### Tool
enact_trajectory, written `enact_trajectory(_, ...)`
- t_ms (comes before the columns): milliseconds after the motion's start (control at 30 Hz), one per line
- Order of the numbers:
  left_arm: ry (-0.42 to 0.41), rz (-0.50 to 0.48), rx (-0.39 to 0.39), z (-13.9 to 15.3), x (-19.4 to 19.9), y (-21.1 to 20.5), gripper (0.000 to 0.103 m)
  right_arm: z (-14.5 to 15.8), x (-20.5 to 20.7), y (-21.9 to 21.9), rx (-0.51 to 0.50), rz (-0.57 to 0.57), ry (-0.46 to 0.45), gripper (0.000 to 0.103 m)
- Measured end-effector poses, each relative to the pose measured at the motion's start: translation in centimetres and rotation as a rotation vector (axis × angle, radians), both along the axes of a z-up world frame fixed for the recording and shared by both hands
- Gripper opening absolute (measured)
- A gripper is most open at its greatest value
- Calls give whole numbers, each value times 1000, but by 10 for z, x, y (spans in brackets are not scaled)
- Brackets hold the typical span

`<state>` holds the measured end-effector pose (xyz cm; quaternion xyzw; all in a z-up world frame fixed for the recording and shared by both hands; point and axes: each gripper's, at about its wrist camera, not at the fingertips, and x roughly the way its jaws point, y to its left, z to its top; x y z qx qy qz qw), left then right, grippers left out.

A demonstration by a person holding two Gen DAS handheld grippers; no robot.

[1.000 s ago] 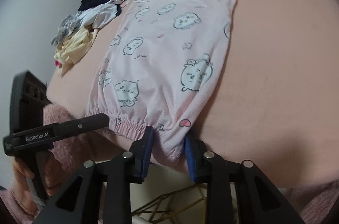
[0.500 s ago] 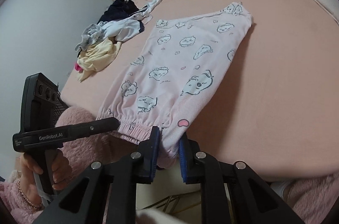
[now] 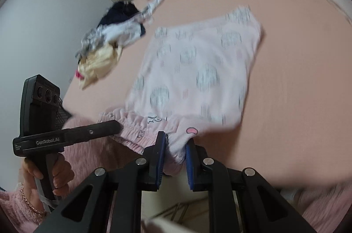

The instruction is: Fold clothes

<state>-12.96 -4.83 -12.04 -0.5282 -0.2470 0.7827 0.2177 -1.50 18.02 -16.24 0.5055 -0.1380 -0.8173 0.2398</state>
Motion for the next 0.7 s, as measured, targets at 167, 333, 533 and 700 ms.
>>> enact_trajectory(167, 34, 16, -27, 0, -64, -3, 16, 10, -71, 0, 3, -24, 55, 15)
enact_trajectory(333, -25, 60, -20, -32, -118, -14, 17, -21, -138, -7, 11, -59, 4, 18)
enact_trajectory(533, -25, 89, 71, -39, -142, -37, 51, -44, -175, 4, -27, -84, -76, 27)
enact_trajectory(700, 96, 81, -60, -28, -131, -53, 53, -20, -167, 26, -28, -106, -5, 52)
